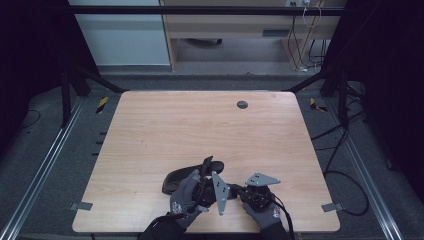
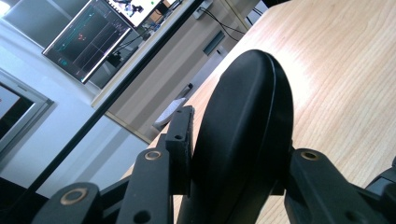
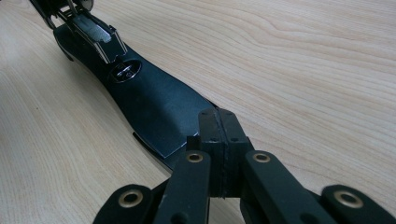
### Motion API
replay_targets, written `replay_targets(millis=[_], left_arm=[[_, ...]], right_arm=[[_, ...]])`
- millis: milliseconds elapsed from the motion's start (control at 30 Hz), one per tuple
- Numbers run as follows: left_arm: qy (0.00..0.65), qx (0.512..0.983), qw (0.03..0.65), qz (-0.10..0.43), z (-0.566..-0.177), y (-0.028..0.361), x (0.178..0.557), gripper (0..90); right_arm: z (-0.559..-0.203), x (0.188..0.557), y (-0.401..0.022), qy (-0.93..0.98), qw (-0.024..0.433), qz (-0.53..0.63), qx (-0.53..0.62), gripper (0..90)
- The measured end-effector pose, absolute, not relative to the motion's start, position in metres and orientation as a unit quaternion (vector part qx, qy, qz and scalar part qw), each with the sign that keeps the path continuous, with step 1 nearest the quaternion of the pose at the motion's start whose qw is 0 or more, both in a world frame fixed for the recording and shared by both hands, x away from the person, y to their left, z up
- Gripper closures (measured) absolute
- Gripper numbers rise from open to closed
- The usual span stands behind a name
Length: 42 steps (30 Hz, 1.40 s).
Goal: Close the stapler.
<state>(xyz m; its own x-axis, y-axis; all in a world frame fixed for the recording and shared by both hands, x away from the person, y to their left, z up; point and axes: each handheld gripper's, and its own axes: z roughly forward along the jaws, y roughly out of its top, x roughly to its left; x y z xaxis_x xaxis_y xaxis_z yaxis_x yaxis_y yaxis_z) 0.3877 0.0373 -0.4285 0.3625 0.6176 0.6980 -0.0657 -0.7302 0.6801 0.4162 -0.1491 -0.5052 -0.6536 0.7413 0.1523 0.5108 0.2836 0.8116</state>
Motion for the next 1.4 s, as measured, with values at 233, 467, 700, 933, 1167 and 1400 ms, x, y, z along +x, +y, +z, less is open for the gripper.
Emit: replay_targets(millis=[233,467,700,933,1167,1400], left_arm=[[0.173,0.769,0.307,0.534,-0.437,0.029,0.390,62.0],[0.162,0.778,0.291,0.533,-0.446,0.021,0.393,61.5],[0.152,0.783,0.279,0.534,-0.453,0.015,0.395,61.2],[0.138,0.791,0.266,0.534,-0.461,0.011,0.395,60.7],[0.121,0.801,0.250,0.530,-0.469,0.007,0.395,59.7],[0.112,0.809,0.241,0.524,-0.475,0.005,0.395,58.2]], right_arm=[[-0.505,0.416,-0.150,0.790,0.127,0.449,0.397,90.0],[-0.505,0.417,-0.151,0.788,0.128,0.449,0.400,90.0],[-0.505,0.417,-0.153,0.788,0.128,0.448,0.402,90.0],[-0.505,0.418,-0.160,0.783,0.134,0.447,0.411,90.0],[-0.504,0.420,-0.177,0.769,0.149,0.449,0.431,90.0],[-0.504,0.421,-0.185,0.760,0.154,0.447,0.446,89.1]])
